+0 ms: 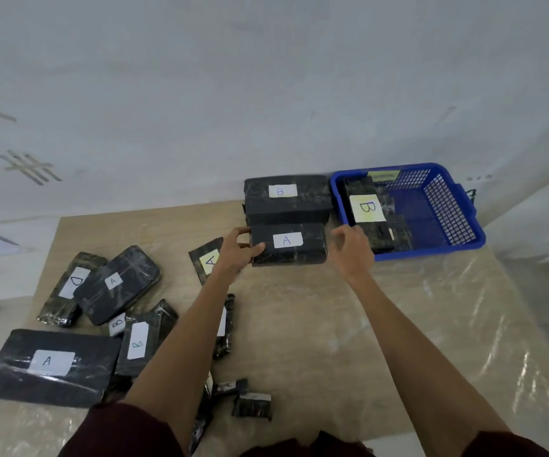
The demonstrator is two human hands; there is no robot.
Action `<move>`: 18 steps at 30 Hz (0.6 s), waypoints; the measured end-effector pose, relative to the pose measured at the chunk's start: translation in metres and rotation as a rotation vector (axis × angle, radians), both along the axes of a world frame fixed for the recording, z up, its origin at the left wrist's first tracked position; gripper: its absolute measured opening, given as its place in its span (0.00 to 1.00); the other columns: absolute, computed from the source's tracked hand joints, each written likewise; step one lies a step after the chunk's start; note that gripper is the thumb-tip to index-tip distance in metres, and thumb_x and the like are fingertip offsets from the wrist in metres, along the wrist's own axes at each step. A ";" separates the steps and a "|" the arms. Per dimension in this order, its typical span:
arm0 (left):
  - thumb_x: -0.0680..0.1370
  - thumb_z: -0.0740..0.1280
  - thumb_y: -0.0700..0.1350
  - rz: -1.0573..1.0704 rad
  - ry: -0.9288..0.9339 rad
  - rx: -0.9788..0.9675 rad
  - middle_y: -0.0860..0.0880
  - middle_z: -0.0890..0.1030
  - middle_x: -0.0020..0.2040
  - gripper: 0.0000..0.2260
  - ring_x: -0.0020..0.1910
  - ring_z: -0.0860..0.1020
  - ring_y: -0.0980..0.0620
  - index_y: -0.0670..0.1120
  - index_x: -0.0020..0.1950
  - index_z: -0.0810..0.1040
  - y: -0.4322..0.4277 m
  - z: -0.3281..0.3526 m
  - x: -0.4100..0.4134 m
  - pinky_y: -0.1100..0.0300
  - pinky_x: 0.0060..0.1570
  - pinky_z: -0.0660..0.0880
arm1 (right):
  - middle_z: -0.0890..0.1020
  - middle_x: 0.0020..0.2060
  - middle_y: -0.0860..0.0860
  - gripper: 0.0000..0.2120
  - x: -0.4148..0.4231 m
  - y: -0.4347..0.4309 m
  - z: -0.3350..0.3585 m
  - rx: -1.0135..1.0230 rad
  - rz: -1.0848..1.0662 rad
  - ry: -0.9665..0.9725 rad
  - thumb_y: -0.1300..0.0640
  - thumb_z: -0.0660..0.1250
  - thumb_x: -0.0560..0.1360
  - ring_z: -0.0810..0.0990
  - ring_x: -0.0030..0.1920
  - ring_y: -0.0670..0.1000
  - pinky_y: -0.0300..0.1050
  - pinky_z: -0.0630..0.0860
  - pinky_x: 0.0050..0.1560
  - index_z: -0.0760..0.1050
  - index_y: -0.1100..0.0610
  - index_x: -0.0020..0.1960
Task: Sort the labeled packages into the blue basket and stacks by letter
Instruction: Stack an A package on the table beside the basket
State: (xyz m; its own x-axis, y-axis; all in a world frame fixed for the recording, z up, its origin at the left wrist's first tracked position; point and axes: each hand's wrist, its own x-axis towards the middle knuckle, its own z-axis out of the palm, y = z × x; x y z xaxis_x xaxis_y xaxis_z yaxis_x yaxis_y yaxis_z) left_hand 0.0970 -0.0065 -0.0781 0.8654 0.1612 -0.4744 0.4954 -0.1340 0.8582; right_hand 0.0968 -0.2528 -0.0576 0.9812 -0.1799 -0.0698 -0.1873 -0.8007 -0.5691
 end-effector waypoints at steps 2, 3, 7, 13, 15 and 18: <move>0.77 0.74 0.41 -0.024 0.014 0.039 0.43 0.83 0.50 0.22 0.44 0.81 0.49 0.49 0.68 0.72 -0.007 -0.007 0.004 0.62 0.35 0.74 | 0.74 0.59 0.57 0.12 0.004 -0.010 -0.003 -0.177 0.040 0.034 0.60 0.65 0.80 0.72 0.61 0.58 0.50 0.71 0.45 0.74 0.58 0.63; 0.77 0.74 0.41 -0.028 0.023 0.049 0.44 0.82 0.50 0.21 0.44 0.81 0.50 0.49 0.68 0.71 -0.012 -0.009 0.006 0.64 0.33 0.74 | 0.73 0.60 0.57 0.13 0.007 -0.016 -0.004 -0.239 0.061 0.046 0.59 0.65 0.80 0.71 0.62 0.58 0.50 0.71 0.47 0.73 0.59 0.64; 0.78 0.73 0.40 -0.010 0.051 0.050 0.43 0.82 0.46 0.22 0.44 0.80 0.47 0.48 0.69 0.71 -0.024 -0.026 0.018 0.59 0.37 0.74 | 0.77 0.60 0.56 0.16 0.024 -0.037 -0.011 -0.416 0.184 0.115 0.49 0.62 0.82 0.74 0.63 0.58 0.54 0.71 0.60 0.71 0.58 0.65; 0.78 0.73 0.40 0.072 0.104 0.090 0.41 0.81 0.45 0.21 0.43 0.78 0.45 0.48 0.68 0.72 -0.049 -0.046 0.035 0.57 0.37 0.73 | 0.81 0.51 0.54 0.09 0.035 -0.065 -0.025 -0.244 0.320 0.112 0.53 0.63 0.82 0.80 0.49 0.56 0.45 0.68 0.41 0.71 0.58 0.58; 0.77 0.73 0.40 0.102 0.121 0.094 0.40 0.81 0.48 0.21 0.44 0.78 0.45 0.47 0.68 0.72 -0.059 -0.051 0.039 0.55 0.39 0.73 | 0.81 0.50 0.54 0.10 0.038 -0.068 -0.025 -0.238 0.357 0.116 0.54 0.63 0.82 0.81 0.48 0.56 0.45 0.68 0.42 0.70 0.58 0.60; 0.77 0.74 0.42 0.139 0.139 0.118 0.39 0.82 0.51 0.22 0.45 0.79 0.44 0.47 0.68 0.71 -0.073 -0.059 0.045 0.53 0.42 0.74 | 0.82 0.49 0.55 0.14 0.043 -0.069 -0.026 -0.239 0.358 0.134 0.53 0.63 0.82 0.82 0.48 0.58 0.46 0.69 0.42 0.68 0.58 0.65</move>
